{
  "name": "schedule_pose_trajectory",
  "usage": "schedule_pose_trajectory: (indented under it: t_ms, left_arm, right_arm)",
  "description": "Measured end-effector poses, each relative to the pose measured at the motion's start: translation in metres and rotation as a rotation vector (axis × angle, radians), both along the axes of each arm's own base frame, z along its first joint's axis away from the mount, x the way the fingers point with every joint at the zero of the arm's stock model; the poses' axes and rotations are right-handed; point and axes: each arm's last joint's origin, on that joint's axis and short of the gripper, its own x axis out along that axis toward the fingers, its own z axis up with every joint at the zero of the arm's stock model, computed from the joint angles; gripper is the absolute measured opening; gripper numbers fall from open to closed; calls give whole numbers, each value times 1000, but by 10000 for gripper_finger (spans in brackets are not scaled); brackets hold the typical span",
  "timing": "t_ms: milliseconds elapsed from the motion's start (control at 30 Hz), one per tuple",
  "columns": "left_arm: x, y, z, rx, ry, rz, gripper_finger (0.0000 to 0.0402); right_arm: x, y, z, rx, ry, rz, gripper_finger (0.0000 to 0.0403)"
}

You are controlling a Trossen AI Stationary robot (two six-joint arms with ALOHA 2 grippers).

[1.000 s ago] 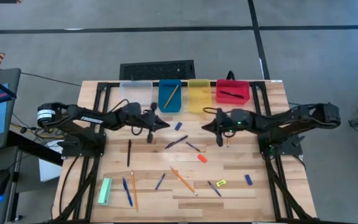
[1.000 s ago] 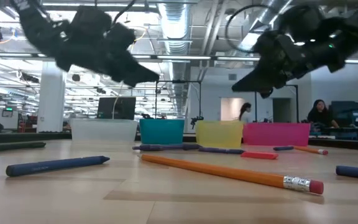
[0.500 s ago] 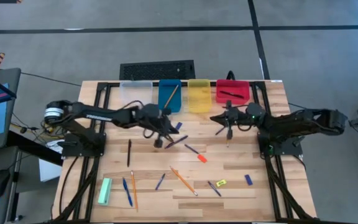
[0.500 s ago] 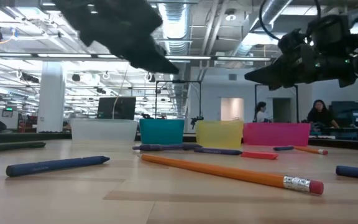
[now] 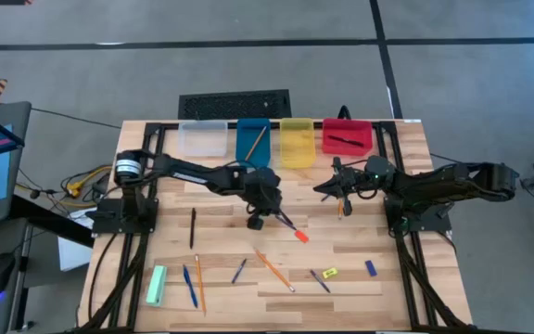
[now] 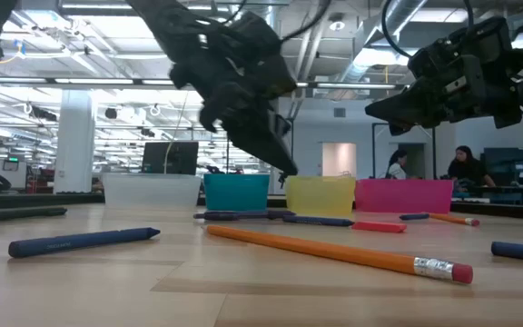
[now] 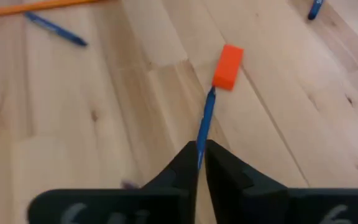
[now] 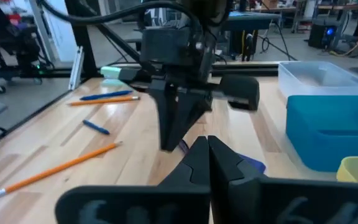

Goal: Sort crayons/erasers/pens/pencils in bins
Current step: Put the blue crayon into the yellow bin

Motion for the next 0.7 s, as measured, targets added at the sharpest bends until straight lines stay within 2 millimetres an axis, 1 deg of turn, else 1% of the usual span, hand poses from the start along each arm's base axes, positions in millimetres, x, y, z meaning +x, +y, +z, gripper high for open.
schedule_pose_trajectory:
  t_ms: [167, 233, 267, 333, 433, 500, 567, 633, 700]
  left_arm:
    - [15, -3, -11, -10, 29, -56, 74]
    - [14, -5, -16, 0, 47, -75, 89]
    - [19, -5, -17, 12, 10, -84, 95]
    - [17, -6, -22, 11, 41, -87, 102]
    - [20, -7, -32, 21, 44, -98, 104]
    - [19, -9, -35, 24, 61, -102, 100]
    - [23, -12, -39, 40, 48, -107, 96]
    - [20, -13, -44, 44, 85, -102, 92]
    - [22, -12, -44, 52, 63, -101, 89]
  right_arm:
    - [0, 0, -1, -12, 5, 0, 5]
    - [0, 0, -1, -20, 2, 1, 6]
    - [0, 0, -1, -21, 5, 1, 7]
    - [0, 0, -1, -21, 6, 2, 7]
    - [0, 0, -2, -18, 16, 1, 6]
    - [0, 0, -2, -22, 12, 0, 5]
    - [0, 0, -2, -22, 16, 0, 4]
    - [0, 0, -2, -24, 15, -1, 5]
    - [0, 0, -2, -25, 15, -4, 6]
